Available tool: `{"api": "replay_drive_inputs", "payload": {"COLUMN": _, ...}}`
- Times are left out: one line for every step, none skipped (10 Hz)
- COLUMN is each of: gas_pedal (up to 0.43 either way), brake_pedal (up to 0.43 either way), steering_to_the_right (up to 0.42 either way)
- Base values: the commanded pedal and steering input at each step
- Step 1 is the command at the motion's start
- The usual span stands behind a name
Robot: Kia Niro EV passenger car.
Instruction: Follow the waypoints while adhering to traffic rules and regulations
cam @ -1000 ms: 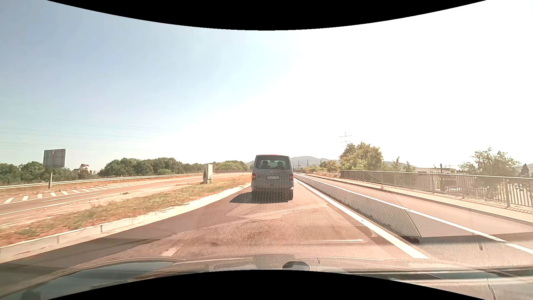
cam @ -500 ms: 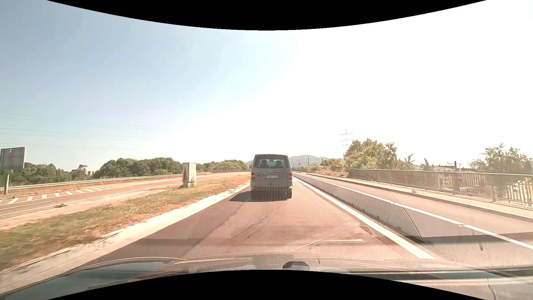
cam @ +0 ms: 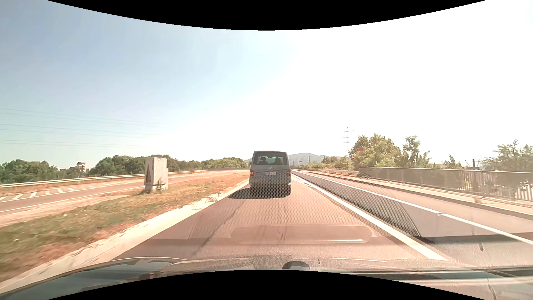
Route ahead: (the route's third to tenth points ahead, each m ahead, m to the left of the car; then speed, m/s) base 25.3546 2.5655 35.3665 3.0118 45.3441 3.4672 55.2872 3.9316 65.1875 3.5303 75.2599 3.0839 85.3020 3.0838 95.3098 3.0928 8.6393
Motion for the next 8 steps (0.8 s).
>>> {"api": "replay_drive_inputs", "payload": {"gas_pedal": 0.189, "brake_pedal": 0.0, "steering_to_the_right": -0.003}}
{"api": "replay_drive_inputs", "payload": {"gas_pedal": 0.177, "brake_pedal": 0.0, "steering_to_the_right": -0.003}}
{"api": "replay_drive_inputs", "payload": {"gas_pedal": 0.157, "brake_pedal": 0.0, "steering_to_the_right": -0.004}}
{"api": "replay_drive_inputs", "payload": {"gas_pedal": 0.157, "brake_pedal": 0.0, "steering_to_the_right": -0.003}}
{"api": "replay_drive_inputs", "payload": {"gas_pedal": 0.157, "brake_pedal": 0.0, "steering_to_the_right": -0.003}}
{"api": "replay_drive_inputs", "payload": {"gas_pedal": 0.15, "brake_pedal": 0.0, "steering_to_the_right": -0.003}}
{"api": "replay_drive_inputs", "payload": {"gas_pedal": 0.15, "brake_pedal": 0.0, "steering_to_the_right": -0.003}}
{"api": "replay_drive_inputs", "payload": {"gas_pedal": 0.15, "brake_pedal": 0.0, "steering_to_the_right": -0.003}}
